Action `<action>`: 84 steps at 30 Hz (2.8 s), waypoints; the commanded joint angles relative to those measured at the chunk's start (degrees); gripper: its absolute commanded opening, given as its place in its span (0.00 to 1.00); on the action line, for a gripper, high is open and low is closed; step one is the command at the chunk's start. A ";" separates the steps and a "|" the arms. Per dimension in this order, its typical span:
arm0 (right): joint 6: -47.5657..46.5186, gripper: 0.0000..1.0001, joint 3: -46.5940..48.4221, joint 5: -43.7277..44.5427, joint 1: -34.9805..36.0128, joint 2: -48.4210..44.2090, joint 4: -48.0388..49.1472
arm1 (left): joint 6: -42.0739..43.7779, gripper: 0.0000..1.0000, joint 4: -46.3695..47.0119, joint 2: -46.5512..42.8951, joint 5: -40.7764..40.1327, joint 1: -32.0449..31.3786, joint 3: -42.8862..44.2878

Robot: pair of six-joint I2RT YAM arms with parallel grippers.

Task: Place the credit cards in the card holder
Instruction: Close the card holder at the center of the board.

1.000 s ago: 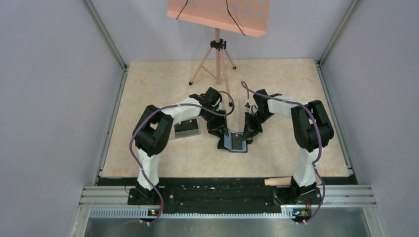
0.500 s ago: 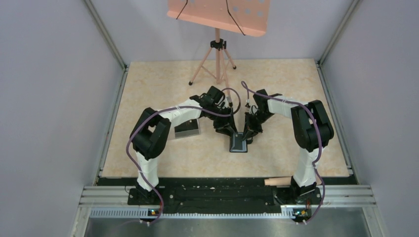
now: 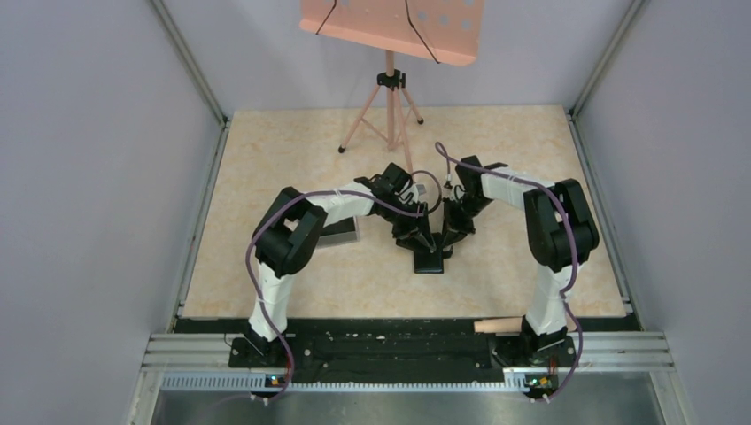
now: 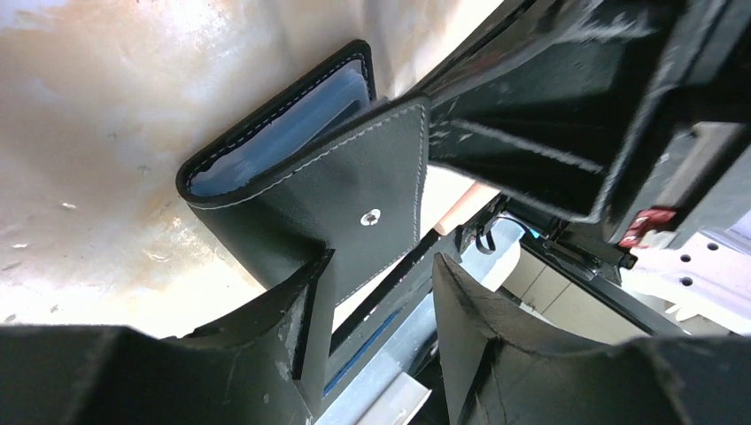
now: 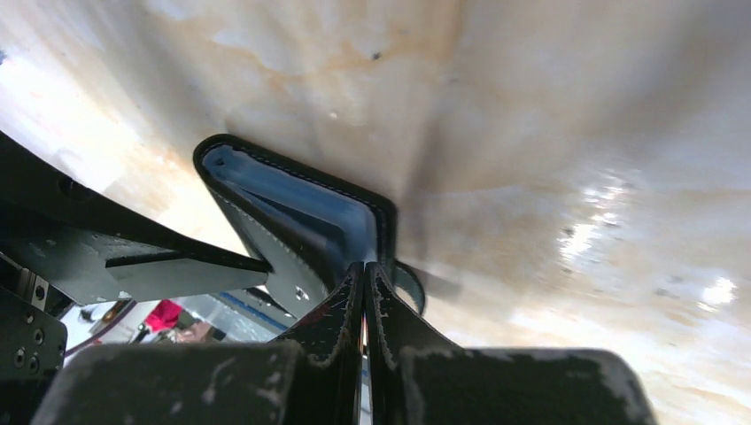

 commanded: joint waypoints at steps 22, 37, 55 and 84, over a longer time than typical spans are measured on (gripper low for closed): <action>-3.86 0.00 5.81 -2.59 -2.27 -1.62 -0.43 | 2.75 0.08 -7.77 5.17 -3.11 -0.24 7.58; -2.36 0.00 1.36 -0.09 -2.31 2.47 3.92 | 0.59 0.32 -3.97 1.12 -3.26 -1.36 10.56; -2.76 0.00 5.07 -1.62 -2.34 -4.34 4.63 | 13.49 0.99 -2.21 -33.23 -64.24 -1.29 -6.64; -2.00 0.00 -6.07 2.36 -10.21 -11.08 3.45 | 1.04 0.51 8.77 -12.66 -16.17 -1.57 -6.31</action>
